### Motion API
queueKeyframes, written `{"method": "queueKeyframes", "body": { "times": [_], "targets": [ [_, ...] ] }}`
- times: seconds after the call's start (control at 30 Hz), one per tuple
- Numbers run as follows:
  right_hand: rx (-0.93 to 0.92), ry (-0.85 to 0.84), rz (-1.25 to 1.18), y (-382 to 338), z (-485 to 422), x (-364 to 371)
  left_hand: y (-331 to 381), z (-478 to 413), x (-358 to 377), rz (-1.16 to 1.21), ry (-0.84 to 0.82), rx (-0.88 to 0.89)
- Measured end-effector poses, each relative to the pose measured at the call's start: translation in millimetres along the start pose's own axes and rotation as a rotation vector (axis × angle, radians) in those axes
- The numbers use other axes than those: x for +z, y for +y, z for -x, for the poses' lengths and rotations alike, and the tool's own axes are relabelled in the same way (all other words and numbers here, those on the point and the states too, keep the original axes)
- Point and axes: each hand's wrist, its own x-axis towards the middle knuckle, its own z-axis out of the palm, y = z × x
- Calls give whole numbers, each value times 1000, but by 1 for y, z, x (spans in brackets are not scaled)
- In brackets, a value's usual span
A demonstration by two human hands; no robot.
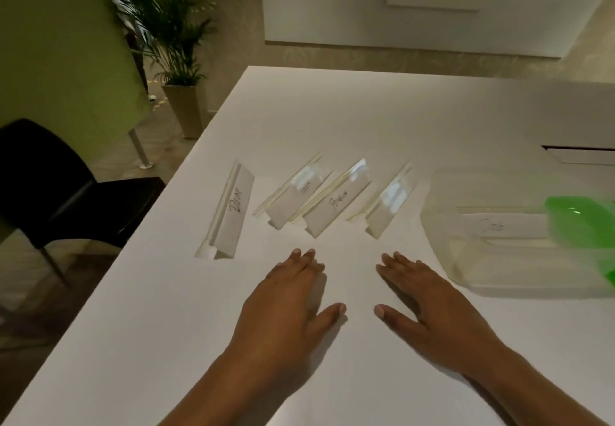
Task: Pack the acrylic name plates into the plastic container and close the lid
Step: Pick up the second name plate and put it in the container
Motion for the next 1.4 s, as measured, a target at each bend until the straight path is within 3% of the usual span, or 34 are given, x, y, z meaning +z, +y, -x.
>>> {"method": "queueKeyframes", "body": {
  "times": [0.17,0.27,0.37,0.57,0.93,1.1,1.23,1.4],
  "targets": [
    [24,11,-9,-3,0,-1,-28,-1,-38,356,472,-135],
    [27,0,-20,-5,0,-2,-45,-6,-51,382,634,-250],
    [33,-24,-23,-5,-1,-4,-61,-20,-53,265,645,-359],
    [27,-28,-72,-5,1,-6,-77,-38,-41,279,559,-549],
    [-19,-46,-63,-1,-3,-4,-83,-26,-52,236,723,-564],
    [-21,-48,-74,1,-3,-3,-99,9,-73,301,786,-623],
    [-8,-35,-89,3,-2,-2,-100,48,-91,287,852,-568],
    [-22,-45,-81,7,0,0,-83,86,-94,483,905,-487]
  ]
}}
